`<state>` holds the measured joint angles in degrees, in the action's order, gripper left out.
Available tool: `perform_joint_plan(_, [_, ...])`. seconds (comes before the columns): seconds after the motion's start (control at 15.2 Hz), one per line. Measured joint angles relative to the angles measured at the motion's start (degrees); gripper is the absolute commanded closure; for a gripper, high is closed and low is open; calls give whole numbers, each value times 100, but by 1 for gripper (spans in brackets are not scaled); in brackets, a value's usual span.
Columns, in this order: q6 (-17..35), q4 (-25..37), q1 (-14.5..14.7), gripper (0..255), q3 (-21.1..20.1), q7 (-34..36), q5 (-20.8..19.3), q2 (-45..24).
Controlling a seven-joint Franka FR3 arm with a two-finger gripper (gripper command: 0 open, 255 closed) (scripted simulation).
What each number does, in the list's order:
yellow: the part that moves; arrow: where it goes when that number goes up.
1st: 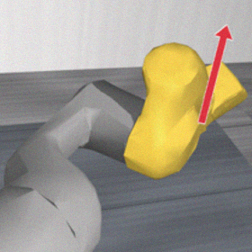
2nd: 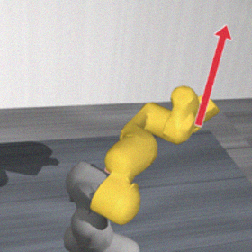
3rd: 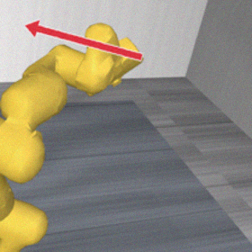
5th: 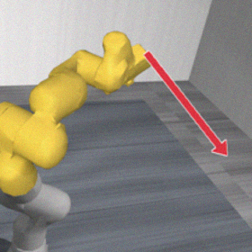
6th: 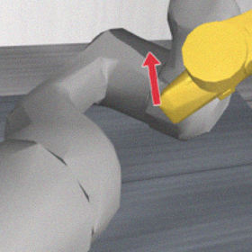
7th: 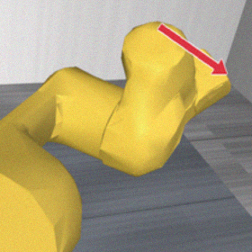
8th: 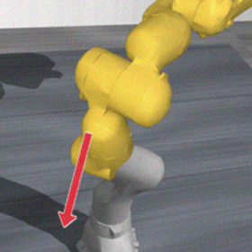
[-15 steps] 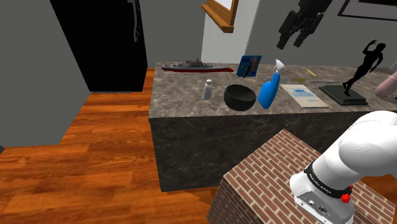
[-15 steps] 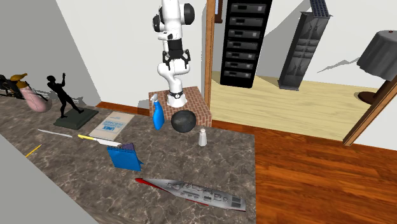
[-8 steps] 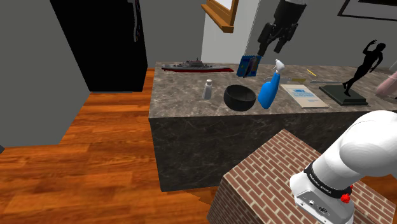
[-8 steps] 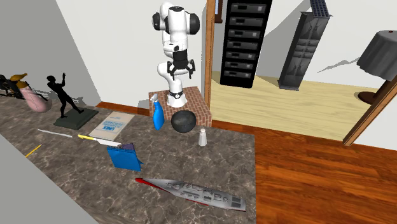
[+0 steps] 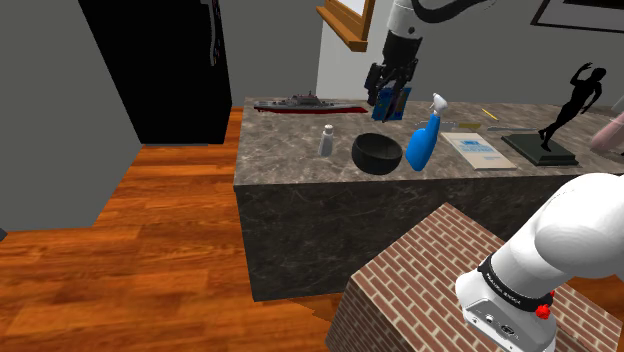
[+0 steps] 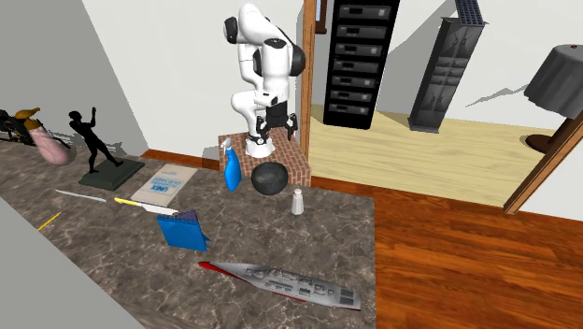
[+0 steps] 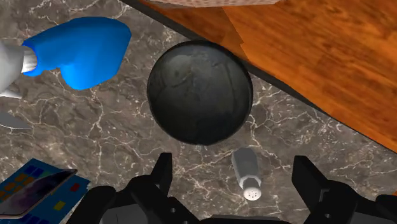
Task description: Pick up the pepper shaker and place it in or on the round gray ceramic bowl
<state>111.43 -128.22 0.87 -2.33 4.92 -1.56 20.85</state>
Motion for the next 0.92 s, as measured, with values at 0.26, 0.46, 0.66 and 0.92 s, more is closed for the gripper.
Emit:
perform_joint_plan(0.26, [350, 393, 37, 0, -96, 14, -118, -827])
perform_joint_plan(0.46, [615, 737, 72, 0, -168, 51, -237, -1498])
perform_joint_plan(0.66, [810, 1095, 113, 0, -224, 88, -368, -2123])
perform_joint_plan(0.92, [1033, 1644, 208, 0, -290, 192, -577, -2996])
